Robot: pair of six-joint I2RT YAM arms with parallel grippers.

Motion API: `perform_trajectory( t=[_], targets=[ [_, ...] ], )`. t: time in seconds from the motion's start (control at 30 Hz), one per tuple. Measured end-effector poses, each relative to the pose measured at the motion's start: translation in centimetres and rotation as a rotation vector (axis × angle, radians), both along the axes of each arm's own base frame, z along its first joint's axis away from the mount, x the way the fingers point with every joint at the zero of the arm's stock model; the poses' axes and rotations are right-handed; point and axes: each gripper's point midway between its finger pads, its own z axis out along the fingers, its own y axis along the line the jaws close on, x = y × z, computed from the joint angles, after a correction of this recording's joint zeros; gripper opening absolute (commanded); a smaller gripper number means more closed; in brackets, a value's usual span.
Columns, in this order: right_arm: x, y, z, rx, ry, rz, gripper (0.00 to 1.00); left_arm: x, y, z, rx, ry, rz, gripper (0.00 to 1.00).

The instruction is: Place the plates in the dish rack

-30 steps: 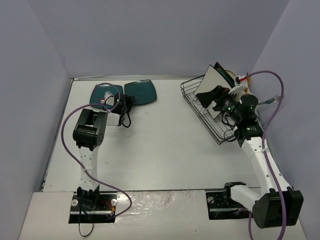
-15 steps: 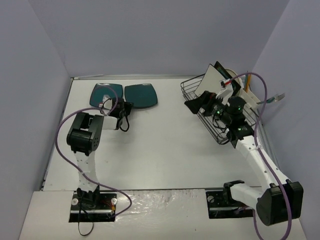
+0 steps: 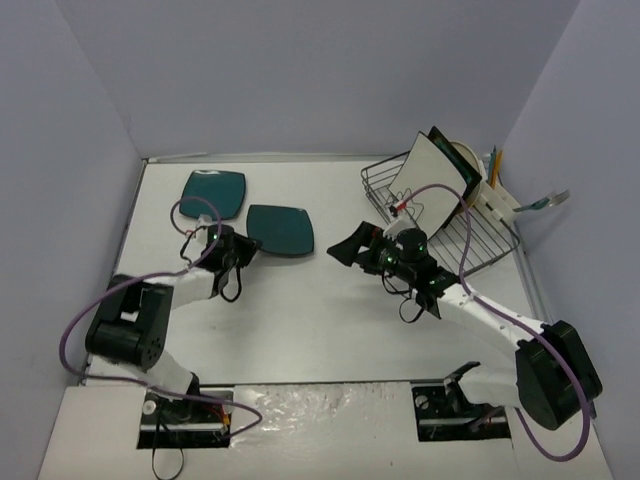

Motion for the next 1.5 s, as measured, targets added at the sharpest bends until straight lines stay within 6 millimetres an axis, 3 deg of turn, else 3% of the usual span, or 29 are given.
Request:
perform_trajectory(
  t=[0.2,0.33,0.5,0.67,0.9,1.37,1.5],
  targets=[
    [-0.5,1.7,-3.4,0.021,0.084,-0.028,1.0,-4.9,0.6,0.4,-0.003,0.013,-0.048,0.0],
    [-1.8,3.0,-5.8,0.025,0.134,-0.032,1.0,-7.4,0.8,1.3,-0.025,-0.008,-0.067,0.0],
    [-3.3,4.4,-8.3,0.064,0.186,-0.033,0.99,-9.1,0.7,2.5,-0.066,-0.033,-0.078,0.0],
    [-3.1,5.3,-10.2,0.124,0.226,-0.051,0.98,-9.5,0.3,3.8,-0.105,-0.059,-0.096,0.0],
    [-2.6,6.3,-9.9,0.2,0.221,-0.041,0.96,-10.8,0.1,3.8,-0.132,-0.063,-0.113,0.0],
    [0.5,7.1,-6.1,0.264,0.136,0.004,0.94,-12.0,-1.0,3.3,-0.179,-0.055,-0.18,0.0],
    [1.0,7.7,-5.4,0.288,0.122,0.035,0.87,-12.0,-1.4,3.9,-0.198,-0.073,-0.203,0.0]
  ],
)
